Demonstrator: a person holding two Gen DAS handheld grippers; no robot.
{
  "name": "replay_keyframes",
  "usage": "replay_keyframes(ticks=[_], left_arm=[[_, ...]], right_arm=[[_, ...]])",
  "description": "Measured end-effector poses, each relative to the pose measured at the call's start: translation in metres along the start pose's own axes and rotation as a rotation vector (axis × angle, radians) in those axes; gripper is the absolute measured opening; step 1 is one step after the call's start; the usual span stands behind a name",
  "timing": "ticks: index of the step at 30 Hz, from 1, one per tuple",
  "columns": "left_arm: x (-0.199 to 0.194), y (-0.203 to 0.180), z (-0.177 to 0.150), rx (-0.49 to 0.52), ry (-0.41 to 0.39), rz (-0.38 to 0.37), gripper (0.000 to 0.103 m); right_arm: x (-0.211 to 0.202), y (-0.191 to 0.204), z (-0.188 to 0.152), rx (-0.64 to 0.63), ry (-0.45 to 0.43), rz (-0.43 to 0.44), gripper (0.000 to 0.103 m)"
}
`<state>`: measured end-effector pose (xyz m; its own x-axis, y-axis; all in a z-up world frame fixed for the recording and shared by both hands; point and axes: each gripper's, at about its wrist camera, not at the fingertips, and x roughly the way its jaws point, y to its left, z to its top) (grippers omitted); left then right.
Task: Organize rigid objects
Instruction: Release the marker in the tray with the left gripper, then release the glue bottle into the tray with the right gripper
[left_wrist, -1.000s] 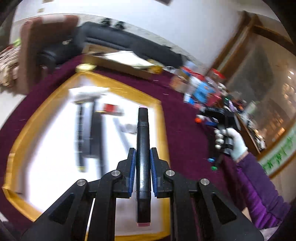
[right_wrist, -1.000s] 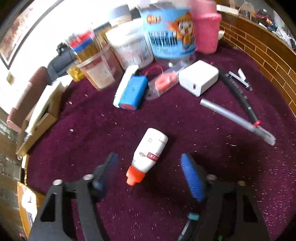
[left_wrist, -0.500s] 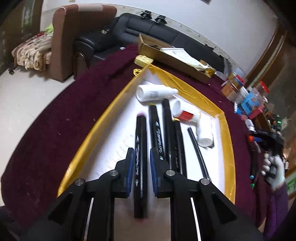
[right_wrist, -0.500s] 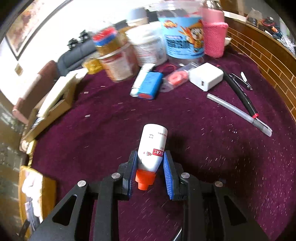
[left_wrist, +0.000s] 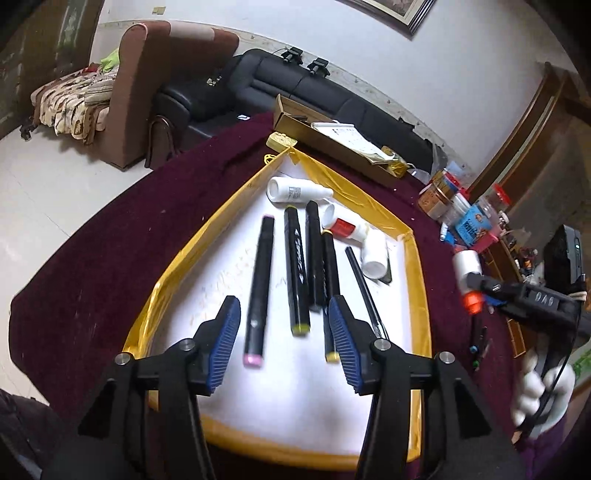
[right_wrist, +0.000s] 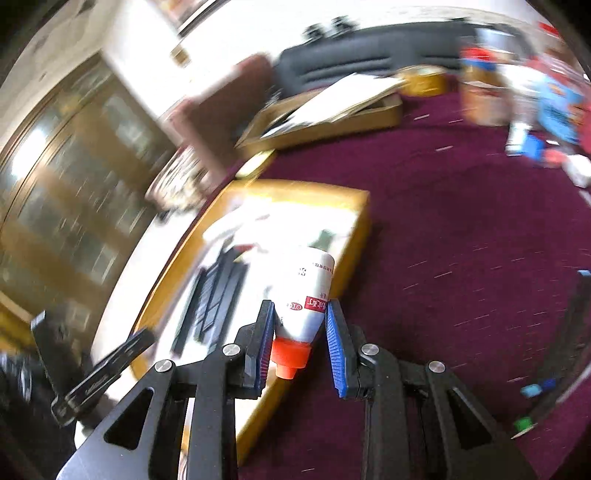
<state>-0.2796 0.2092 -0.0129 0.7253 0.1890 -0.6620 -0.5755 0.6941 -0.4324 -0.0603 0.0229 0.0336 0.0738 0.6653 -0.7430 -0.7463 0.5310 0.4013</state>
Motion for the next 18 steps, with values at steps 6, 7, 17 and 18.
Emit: replay_keyframes(ticks=[6, 7, 17, 18], left_arm=[[-0.011, 0.009, -0.006, -0.02, -0.01, -0.024, 0.055], [-0.012, 0.01, -0.008, -0.022, -0.009, -0.029, 0.055], [-0.018, 0.016, -0.015, -0.029, 0.0, -0.051, 0.058], [-0.018, 0.017, -0.015, -0.033, 0.0, -0.05, 0.061]], right_arm=[[0.05, 0.052, -0.015, -0.096, 0.098, 0.0, 0.025], [0.057, 0.055, -0.016, -0.097, 0.106, -0.008, 0.025], [0.103, 0.071, -0.023, -0.102, 0.157, -0.116, 0.027], [0.1, 0.071, -0.023, -0.102, 0.147, -0.117, 0.028]])
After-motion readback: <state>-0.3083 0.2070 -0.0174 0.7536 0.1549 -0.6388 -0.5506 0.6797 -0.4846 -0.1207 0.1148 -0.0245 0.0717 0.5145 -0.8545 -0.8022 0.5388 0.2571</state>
